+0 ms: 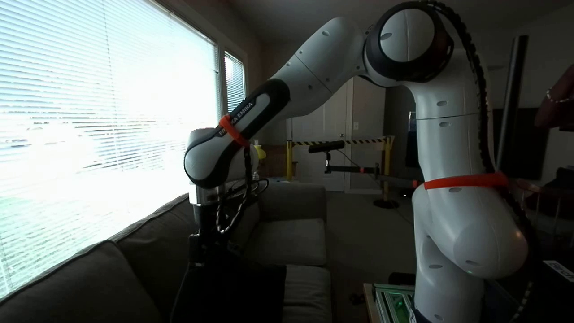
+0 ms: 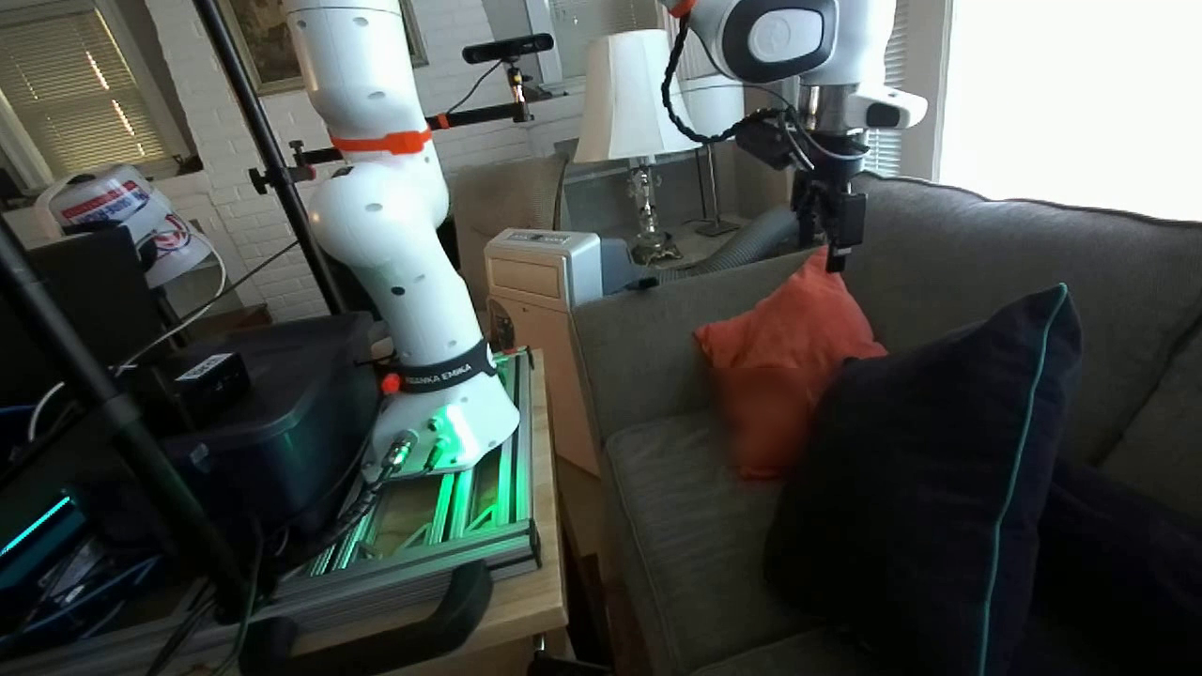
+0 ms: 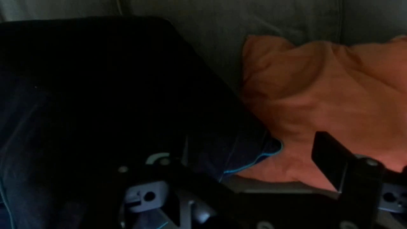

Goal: Move the left black pillow to the right

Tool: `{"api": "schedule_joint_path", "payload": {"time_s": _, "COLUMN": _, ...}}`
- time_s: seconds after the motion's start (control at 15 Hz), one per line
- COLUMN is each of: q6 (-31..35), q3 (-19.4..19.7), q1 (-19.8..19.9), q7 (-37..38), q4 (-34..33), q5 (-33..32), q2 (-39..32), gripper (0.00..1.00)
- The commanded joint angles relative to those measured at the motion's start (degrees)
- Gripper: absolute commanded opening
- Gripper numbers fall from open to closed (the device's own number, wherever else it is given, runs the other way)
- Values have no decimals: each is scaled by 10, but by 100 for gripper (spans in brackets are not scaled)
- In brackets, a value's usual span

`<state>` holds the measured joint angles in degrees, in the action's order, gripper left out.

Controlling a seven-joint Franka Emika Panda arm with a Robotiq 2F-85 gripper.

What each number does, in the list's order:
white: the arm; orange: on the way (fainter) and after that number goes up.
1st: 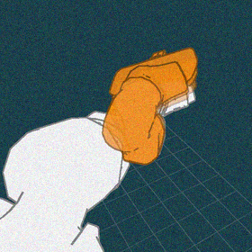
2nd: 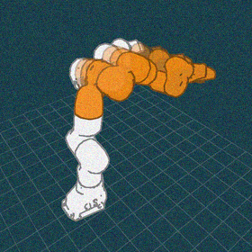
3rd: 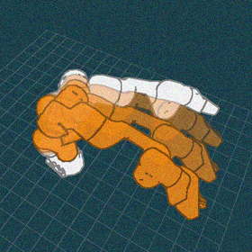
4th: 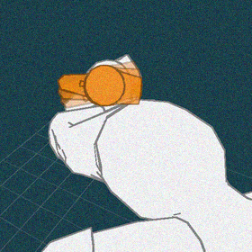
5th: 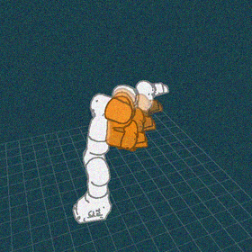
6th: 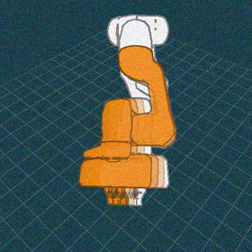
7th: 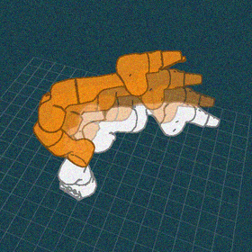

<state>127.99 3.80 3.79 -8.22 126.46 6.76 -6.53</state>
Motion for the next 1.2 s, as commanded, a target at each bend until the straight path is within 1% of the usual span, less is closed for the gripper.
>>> {"api": "schedule_joint_path", "payload": {"time_s": 0.0, "q6": -56, "q3": 3, "q1": 4, "q7": -29, "q4": 12, "q5": -69, "q2": 21, "gripper": 100}}
{"api": "schedule_joint_path", "payload": {"time_s": 0.2, "q6": -73, "q3": 3, "q1": 3, "q7": -37, "q4": 10, "q5": -105, "q2": 23, "gripper": 100}}
{"api": "schedule_joint_path", "payload": {"time_s": 0.47, "q6": -71, "q3": 3, "q1": 3, "q7": -41, "q4": 13, "q5": -129, "q2": 28, "gripper": 100}}
{"api": "schedule_joint_path", "payload": {"time_s": 0.67, "q6": -61, "q3": 3, "q1": 3, "q7": -31, "q4": 16, "q5": -138, "q2": 29, "gripper": 100}}
{"api": "schedule_joint_path", "payload": {"time_s": 0.73, "q6": -61, "q3": 1, "q1": 3, "q7": -33, "q4": -1, "q5": -123, "q2": 13, "gripper": 100}}
{"api": "schedule_joint_path", "payload": {"time_s": 1.13, "q6": -61, "q3": 1, "q1": 3, "q7": -33, "q4": -1, "q5": -125, "q2": 14, "gripper": 100}}
